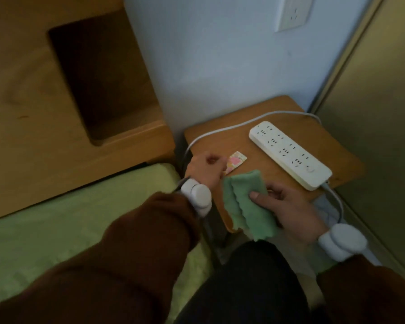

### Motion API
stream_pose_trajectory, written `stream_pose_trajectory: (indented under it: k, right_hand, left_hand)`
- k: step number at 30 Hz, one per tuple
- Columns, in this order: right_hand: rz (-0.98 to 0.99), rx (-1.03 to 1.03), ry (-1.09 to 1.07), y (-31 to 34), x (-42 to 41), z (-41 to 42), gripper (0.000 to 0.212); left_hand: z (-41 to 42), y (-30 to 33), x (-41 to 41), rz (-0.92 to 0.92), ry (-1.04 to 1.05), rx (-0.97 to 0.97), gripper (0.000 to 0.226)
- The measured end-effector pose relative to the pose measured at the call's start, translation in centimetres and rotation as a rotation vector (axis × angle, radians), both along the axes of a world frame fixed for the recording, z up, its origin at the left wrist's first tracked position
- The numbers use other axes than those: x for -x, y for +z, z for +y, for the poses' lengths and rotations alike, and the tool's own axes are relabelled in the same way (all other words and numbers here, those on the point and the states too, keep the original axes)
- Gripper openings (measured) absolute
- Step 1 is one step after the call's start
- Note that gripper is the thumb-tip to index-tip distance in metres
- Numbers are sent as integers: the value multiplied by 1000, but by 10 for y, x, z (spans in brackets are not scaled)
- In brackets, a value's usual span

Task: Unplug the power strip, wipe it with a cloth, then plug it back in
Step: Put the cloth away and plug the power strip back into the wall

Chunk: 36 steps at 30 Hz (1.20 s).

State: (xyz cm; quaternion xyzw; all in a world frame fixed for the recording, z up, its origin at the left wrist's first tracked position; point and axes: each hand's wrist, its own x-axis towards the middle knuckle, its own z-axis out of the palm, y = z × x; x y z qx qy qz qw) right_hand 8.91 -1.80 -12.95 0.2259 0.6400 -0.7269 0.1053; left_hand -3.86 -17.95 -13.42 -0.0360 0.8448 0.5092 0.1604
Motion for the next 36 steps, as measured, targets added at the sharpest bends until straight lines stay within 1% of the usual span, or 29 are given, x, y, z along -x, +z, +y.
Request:
stream_pose_trajectory:
  k: [1,2,4,5,7,9,11,13,15,18,20,22,24,26,27,30,31,34,36]
  right_hand:
    - [-17,-4,-15,-2,0,0,31]
    - [-31,-12,-34,-4,0,0,30]
    - [-43,-52,-70,-5,-1,6,25]
    - [-47,-56,-81,-6,0,5,21]
    - [-53,-69,-115,-3,-1,13,13]
    - [-60,-75,-123,-3,-1,14,11]
    - [-70,-94,-130,-5,0,16,15]
    - [-94,-122,-165,-8,0,20,19]
    - [-117,-116,-210,-10,-2,22,21]
    - [-140,-82,-309,-14,-5,24,19]
    - [-138,-83,-371,-10,-8,25,16]
    - [-104,-7,-466,4,-15,29,20]
    - [-47,108,-540,16,-19,32,32]
    - [1,145,-571,27,-30,42,40]
    - [11,131,-575,31,-37,45,38]
    - [29,96,-631,40,-48,57,23]
    - [39,111,-668,43,-55,64,21]
    - [70,177,-730,45,-59,76,25]
    - [90,192,-760,42,-67,86,27]
  left_hand:
    - [5,-2,12,69,-71,140,27]
    - [10,-2,20,91,-162,263,32]
    - [26,-8,35,95,-346,451,49]
    - [26,-10,37,102,-396,537,55]
    - [39,-21,40,126,-442,598,60]
    - [40,-29,35,122,-435,621,56]
    - [37,-26,30,85,-398,579,51]
    - [32,-16,23,43,-320,477,47]
    - [26,3,8,41,-250,363,45]
    - [31,36,-30,65,-284,183,43]
    - [42,49,-58,84,-346,105,40]
    - [60,53,-82,114,-397,85,38]
    - [74,51,-94,134,-418,110,38]
    - [90,52,-104,153,-433,90,40]
    - [97,54,-108,178,-441,86,40]
    - [111,58,-111,249,-463,82,37]
    - [119,65,-116,224,-484,69,37]
    - [134,75,-121,27,-464,-67,36]
    - [153,79,-126,25,-473,-44,30]
